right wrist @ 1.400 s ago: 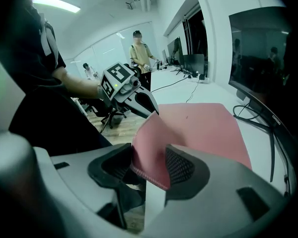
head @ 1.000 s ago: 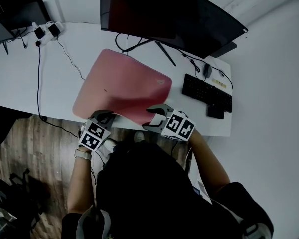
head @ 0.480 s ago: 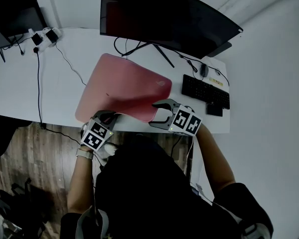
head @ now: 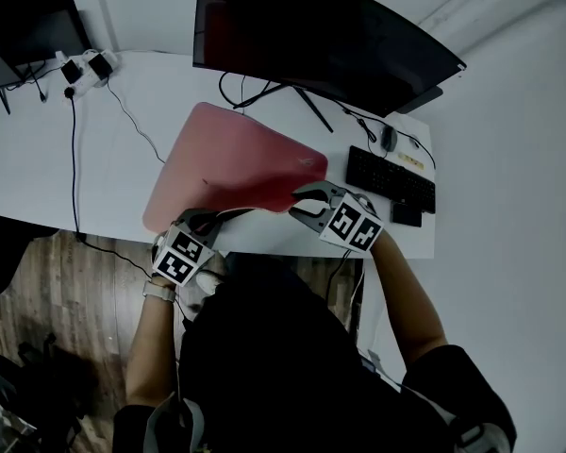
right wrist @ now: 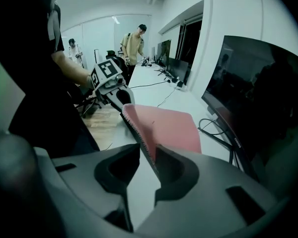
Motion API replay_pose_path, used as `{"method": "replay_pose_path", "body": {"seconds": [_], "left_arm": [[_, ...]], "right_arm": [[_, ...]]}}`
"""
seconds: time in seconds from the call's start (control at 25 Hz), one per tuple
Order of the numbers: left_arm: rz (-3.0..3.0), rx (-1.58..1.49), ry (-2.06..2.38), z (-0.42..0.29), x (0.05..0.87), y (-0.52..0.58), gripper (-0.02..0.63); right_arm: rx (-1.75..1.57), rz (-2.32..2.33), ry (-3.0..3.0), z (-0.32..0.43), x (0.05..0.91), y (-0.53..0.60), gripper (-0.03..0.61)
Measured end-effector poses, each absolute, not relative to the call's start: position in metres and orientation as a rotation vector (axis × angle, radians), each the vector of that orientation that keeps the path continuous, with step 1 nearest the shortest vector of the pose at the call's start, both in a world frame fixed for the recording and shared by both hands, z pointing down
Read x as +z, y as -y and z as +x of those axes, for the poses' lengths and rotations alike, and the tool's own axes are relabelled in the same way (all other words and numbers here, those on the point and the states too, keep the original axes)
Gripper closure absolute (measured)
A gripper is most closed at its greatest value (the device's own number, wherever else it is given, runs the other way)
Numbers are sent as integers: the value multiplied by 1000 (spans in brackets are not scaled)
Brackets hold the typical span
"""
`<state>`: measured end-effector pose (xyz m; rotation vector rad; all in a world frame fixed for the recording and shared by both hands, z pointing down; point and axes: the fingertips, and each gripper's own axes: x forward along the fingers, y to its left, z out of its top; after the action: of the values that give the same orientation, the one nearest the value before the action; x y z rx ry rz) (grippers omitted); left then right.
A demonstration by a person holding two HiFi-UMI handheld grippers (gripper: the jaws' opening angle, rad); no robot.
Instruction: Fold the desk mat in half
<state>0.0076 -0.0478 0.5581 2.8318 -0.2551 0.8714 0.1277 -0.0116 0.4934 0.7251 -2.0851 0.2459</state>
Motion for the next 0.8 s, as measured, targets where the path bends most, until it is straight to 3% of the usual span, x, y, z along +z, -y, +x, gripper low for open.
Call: {"method": "replay_pose_path", "body": {"seconds": [0.2,0.8], "left_arm": [[2802,880,281,8,562,53,591],[2723,945,358,-1,565,99,591]], "right_arm": [[220,775,2127,134,489,45,534],[223,753,2136,122,505,155,545]]}}
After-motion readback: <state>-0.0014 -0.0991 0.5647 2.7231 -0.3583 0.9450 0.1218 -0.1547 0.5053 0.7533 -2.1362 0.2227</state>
